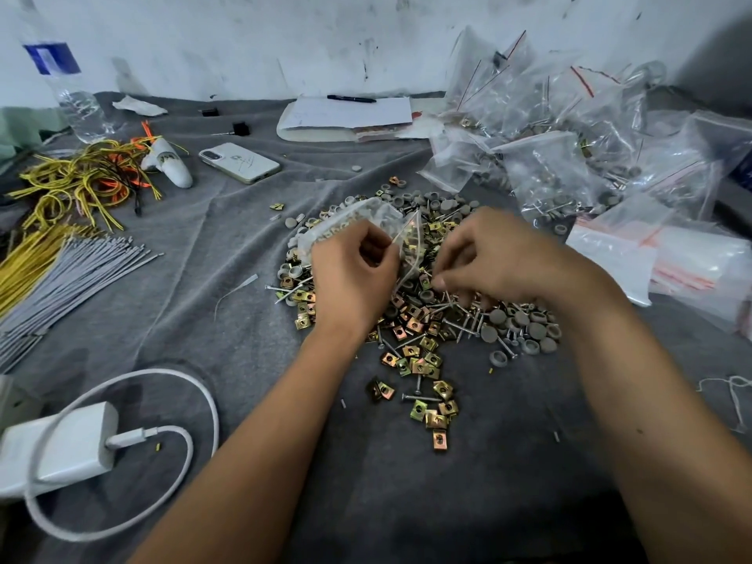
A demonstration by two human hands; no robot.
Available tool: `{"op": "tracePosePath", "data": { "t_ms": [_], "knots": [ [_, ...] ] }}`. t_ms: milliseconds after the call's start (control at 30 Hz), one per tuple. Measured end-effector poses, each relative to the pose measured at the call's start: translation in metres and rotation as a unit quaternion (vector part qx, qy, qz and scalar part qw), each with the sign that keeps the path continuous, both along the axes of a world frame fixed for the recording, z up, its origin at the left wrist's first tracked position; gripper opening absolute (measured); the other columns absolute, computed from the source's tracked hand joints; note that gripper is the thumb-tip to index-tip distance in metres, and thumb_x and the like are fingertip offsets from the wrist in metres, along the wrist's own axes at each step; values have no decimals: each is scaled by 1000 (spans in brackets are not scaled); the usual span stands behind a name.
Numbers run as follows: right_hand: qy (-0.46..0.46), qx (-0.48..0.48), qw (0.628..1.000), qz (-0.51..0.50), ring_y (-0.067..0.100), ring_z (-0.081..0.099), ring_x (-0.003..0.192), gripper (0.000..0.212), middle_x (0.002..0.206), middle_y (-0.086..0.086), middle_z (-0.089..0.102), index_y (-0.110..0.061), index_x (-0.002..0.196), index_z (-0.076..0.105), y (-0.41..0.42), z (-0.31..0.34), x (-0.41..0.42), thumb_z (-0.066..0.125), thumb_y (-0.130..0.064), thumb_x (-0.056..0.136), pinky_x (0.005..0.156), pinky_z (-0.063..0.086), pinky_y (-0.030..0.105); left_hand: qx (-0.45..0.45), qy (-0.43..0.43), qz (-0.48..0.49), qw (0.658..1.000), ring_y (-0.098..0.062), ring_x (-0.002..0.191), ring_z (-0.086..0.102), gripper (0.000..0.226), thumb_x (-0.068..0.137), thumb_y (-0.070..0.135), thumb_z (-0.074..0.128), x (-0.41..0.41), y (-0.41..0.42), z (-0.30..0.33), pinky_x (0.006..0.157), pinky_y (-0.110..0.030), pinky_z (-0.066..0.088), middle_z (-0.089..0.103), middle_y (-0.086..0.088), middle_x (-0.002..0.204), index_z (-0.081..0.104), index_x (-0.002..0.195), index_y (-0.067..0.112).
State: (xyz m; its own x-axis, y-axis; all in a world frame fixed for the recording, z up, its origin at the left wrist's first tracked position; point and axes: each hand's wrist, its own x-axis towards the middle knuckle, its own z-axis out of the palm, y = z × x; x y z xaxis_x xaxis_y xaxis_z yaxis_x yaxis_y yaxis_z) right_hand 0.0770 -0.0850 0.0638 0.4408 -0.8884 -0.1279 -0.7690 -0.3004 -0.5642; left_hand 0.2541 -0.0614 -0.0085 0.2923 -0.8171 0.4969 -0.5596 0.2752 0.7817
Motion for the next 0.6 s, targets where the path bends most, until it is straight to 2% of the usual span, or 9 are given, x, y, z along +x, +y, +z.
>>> {"op": "tracePosePath", "data": {
  "t_ms": [100, 133, 167, 267, 300, 367, 433, 533, 600],
  "knots": [
    [-205, -102, 971, -66, 12, 71, 53, 9, 67, -3, 74, -15, 93, 75, 0, -2, 7, 78, -7, 89, 45, 53, 23, 4, 9, 4, 1000, -2, 59, 60, 11, 89, 7, 77, -1, 1, 1, 55, -13, 46, 65, 7, 67, 71, 81, 12],
    [-239, -131, 959, -75, 9, 71, 53, 10, 68, -2, 74, -14, 94, 75, -1, -4, 11, 79, -7, 88, 44, 53, 22, 5, 16, 5, 1000, -5, 59, 60, 11, 90, 8, 76, -2, 1, 1, 54, -16, 47, 66, 5, 67, 71, 81, 11],
    [-235, -158, 956, -74, 4, 70, 54, 11, 71, -2, 74, -16, 94, 76, -2, -7, 16, 80, -8, 87, 47, 54, 20, 6, 24, 4, 1000, -8, 59, 61, 10, 90, 9, 76, -2, 1, 1, 54, -21, 50, 67, 2, 68, 72, 81, 10],
    [-127, -216, 967, -45, -6, 66, 64, 9, 83, -8, 76, -22, 94, 81, -6, -15, 25, 83, -19, 85, 61, 51, 7, -8, 39, 3, 999, -15, 63, 64, 9, 91, 8, 76, -2, 2, 3, 58, -28, 54, 69, -2, 71, 72, 82, 7],
    [-106, -223, 968, -39, -4, 67, 68, 9, 85, -7, 77, -22, 94, 81, -6, -17, 27, 83, -20, 86, 66, 52, 8, -19, 39, 6, 999, -14, 64, 64, 10, 90, 7, 76, -2, 2, 4, 58, -27, 54, 69, -1, 72, 72, 82, 7],
    [-78, -239, 967, -29, 6, 70, 76, 11, 89, -3, 78, -22, 98, 82, -6, -23, 28, 81, -20, 87, 76, 59, 23, -44, 38, 17, 998, -12, 64, 64, 11, 89, 7, 77, -1, 3, 5, 59, -25, 53, 69, 1, 71, 72, 80, 8],
    [-42, -265, 963, -34, 16, 71, 81, 11, 92, 1, 77, -24, 99, 82, -5, -26, 30, 80, -24, 88, 79, 61, 37, -65, 37, 25, 997, -11, 63, 63, 11, 89, 7, 76, -2, 3, 6, 59, -26, 53, 68, 2, 70, 71, 79, 7],
    [-22, -290, 955, -56, 21, 69, 85, 12, 95, 3, 75, -29, 101, 81, -5, -29, 33, 77, -30, 90, 79, 59, 38, -97, 36, 37, 994, -9, 60, 63, 11, 88, 9, 75, -2, 4, 6, 57, -22, 50, 66, 8, 68, 70, 78, 10],
    [-66, -296, 951, -69, 18, 70, 81, 15, 91, 0, 77, -27, 101, 81, -4, -30, 36, 77, -35, 90, 74, 57, 33, -105, 47, 40, 993, -10, 60, 64, 10, 88, 11, 74, -2, 3, 6, 57, -26, 52, 67, 7, 67, 70, 78, 10]
  ]
}}
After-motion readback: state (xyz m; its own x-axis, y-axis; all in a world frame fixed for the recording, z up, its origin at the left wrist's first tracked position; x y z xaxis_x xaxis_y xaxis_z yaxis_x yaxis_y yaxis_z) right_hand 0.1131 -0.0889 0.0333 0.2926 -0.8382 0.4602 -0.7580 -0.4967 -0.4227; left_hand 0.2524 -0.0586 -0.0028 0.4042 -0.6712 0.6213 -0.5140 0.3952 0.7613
